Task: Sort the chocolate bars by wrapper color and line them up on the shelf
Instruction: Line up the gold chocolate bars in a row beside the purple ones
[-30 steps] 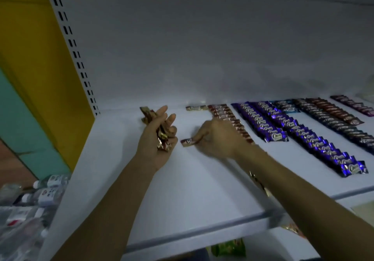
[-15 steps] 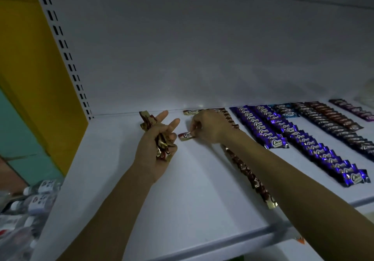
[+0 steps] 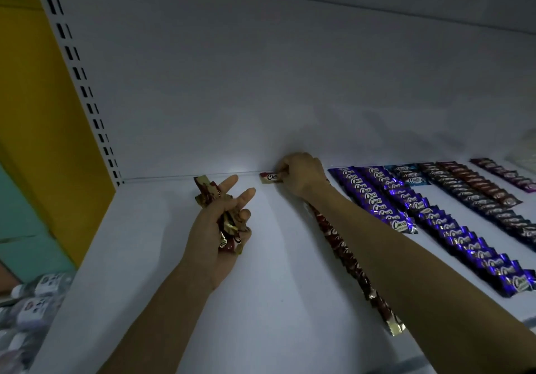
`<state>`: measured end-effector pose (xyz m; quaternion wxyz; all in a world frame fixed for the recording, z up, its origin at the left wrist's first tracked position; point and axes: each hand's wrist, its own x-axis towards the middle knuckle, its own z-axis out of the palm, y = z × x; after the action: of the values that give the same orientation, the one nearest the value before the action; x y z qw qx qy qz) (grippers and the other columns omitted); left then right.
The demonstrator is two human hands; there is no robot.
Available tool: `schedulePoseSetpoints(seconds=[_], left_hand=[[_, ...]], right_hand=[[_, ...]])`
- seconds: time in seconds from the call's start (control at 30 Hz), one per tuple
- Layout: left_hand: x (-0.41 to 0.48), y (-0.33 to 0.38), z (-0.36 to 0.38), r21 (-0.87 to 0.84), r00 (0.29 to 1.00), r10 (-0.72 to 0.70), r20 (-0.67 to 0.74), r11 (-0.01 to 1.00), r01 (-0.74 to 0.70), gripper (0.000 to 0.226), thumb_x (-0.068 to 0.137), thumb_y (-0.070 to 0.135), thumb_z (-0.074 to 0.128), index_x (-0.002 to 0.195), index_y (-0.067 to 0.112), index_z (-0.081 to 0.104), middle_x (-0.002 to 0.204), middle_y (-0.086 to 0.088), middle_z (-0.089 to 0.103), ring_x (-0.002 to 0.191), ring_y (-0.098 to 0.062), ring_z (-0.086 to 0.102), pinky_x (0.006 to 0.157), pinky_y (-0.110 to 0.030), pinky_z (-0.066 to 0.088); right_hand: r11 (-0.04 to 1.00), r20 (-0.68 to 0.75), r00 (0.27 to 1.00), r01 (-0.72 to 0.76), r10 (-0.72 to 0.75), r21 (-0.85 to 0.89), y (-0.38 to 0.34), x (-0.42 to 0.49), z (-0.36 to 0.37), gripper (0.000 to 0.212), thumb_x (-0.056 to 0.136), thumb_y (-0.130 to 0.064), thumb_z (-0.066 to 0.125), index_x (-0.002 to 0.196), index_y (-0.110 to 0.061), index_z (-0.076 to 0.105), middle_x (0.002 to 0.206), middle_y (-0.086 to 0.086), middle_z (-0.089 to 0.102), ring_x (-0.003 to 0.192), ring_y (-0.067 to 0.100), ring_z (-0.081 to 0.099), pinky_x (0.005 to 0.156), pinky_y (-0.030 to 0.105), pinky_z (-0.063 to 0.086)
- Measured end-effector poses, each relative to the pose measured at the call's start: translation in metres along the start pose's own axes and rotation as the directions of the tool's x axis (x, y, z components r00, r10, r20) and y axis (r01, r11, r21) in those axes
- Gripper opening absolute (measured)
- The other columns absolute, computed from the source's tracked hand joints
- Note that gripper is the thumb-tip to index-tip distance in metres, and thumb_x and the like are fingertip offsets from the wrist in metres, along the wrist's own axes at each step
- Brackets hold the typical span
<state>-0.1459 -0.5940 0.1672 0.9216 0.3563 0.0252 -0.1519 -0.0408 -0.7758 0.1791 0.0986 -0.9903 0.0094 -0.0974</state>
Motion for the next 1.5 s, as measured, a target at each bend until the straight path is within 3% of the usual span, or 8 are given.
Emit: schedulePoseSetpoints(seconds=[0.67, 0.73, 0.8, 0.9, 1.0, 1.23, 1.4, 1.5], left_hand=[[0.000, 0.001, 0.001, 0.032, 0.999, 0.027, -0.045, 0.999, -0.025, 0.035, 0.095, 0.001, 0.043, 0.121, 0.019, 0.057, 0.109, -0.009, 0.066, 0.064, -0.010, 0.051, 0.042, -0.018, 0.039], [0.001, 0.001, 0.000, 0.023, 0.999, 0.023, -0.046, 0.999, -0.022, 0.036, 0.093, 0.001, 0.044, 0.122, 0.019, 0.056, 0.110, -0.009, 0.066, 0.066, -0.011, 0.049, 0.043, -0.018, 0.038], [0.000, 0.001, -0.001, 0.010, 0.999, 0.026, -0.046, 1.000, -0.026, 0.035, 0.093, 0.003, 0.045, 0.122, 0.020, 0.056, 0.109, -0.008, 0.067, 0.065, -0.011, 0.048, 0.043, -0.018, 0.036], [0.000, 0.002, -0.001, -0.017, 0.997, 0.039, -0.060, 0.999, -0.040, 0.031, 0.098, 0.010, 0.045, 0.124, 0.022, 0.056, 0.113, -0.007, 0.068, 0.071, -0.011, 0.058, 0.054, -0.019, 0.044], [0.000, 0.005, -0.001, -0.045, 0.998, 0.005, -0.069, 0.999, -0.008, 0.030, 0.099, 0.017, 0.048, 0.128, 0.023, 0.056, 0.119, -0.008, 0.067, 0.097, -0.019, 0.065, 0.087, -0.033, 0.051], [-0.006, 0.004, 0.007, 0.032, 0.998, -0.018, -0.052, 0.999, 0.019, 0.031, 0.098, 0.016, 0.050, 0.126, 0.028, 0.055, 0.114, -0.012, 0.064, 0.107, -0.024, 0.062, 0.089, -0.034, 0.051], [-0.006, 0.005, 0.006, 0.056, 0.999, -0.009, -0.049, 0.998, 0.011, 0.036, 0.097, 0.011, 0.047, 0.128, 0.027, 0.056, 0.089, -0.004, 0.067, 0.067, -0.012, 0.069, 0.056, -0.025, 0.056], [-0.007, 0.004, 0.004, 0.074, 1.000, -0.029, 0.005, 0.997, 0.029, 0.041, 0.096, 0.004, 0.040, 0.129, 0.023, 0.055, 0.080, -0.002, 0.069, 0.059, -0.011, 0.063, 0.046, -0.019, 0.047]], right_hand=[[0.960, 0.078, 0.990, 0.133, -0.117, -0.246, -0.018, -0.039, -0.011, 0.036, 0.092, -0.020, 0.044, 0.125, -0.019, 0.058, 0.116, 0.010, 0.057, 0.109, 0.028, 0.047, 0.090, 0.035, 0.035], [0.979, 0.018, 0.993, 0.117, -0.115, -0.168, -0.020, -0.047, -0.017, 0.031, 0.092, -0.019, 0.046, 0.117, -0.015, 0.064, 0.109, 0.011, 0.063, 0.104, 0.030, 0.053, 0.083, 0.033, 0.038], [0.977, -0.010, 0.998, 0.063, -0.062, 0.202, -0.030, -0.065, -0.025, 0.029, 0.095, -0.025, 0.048, 0.096, -0.005, 0.069, 0.091, 0.014, 0.069, 0.085, 0.030, 0.062, 0.072, 0.033, 0.045], [0.654, 0.157, 0.987, -0.107, -0.017, 0.748, -0.054, -0.105, -0.041, 0.039, 0.092, -0.041, 0.056, 0.091, -0.003, 0.065, 0.077, 0.012, 0.070, 0.060, 0.019, 0.065, 0.054, 0.023, 0.049], [0.657, 0.162, 0.981, -0.050, -0.111, 0.752, -0.067, -0.127, -0.040, 0.024, 0.078, -0.037, 0.074, 0.094, -0.024, 0.062, 0.080, 0.004, 0.069, 0.066, 0.013, 0.066, 0.054, 0.022, 0.049], [0.787, -0.162, 0.977, 0.210, -0.141, 0.580, -0.066, -0.122, -0.015, 0.011, 0.082, -0.029, 0.070, 0.087, -0.020, 0.072, 0.077, -0.004, 0.068, 0.068, 0.005, 0.059, 0.067, 0.026, 0.049], [0.868, -0.035, 0.936, 0.338, -0.350, 0.363, -0.066, -0.120, -0.016, 0.026, 0.076, -0.040, 0.057, 0.085, -0.019, 0.070, 0.084, -0.002, 0.064, 0.075, 0.012, 0.054, 0.070, 0.040, 0.049], [0.755, 0.005, 0.942, 0.267, -0.337, 0.598, -0.057, -0.115, -0.036, 0.011, 0.083, -0.019, 0.063, 0.079, -0.013, 0.072, 0.080, -0.003, 0.069, 0.071, 0.003, 0.060, 0.069, 0.023, 0.049]])
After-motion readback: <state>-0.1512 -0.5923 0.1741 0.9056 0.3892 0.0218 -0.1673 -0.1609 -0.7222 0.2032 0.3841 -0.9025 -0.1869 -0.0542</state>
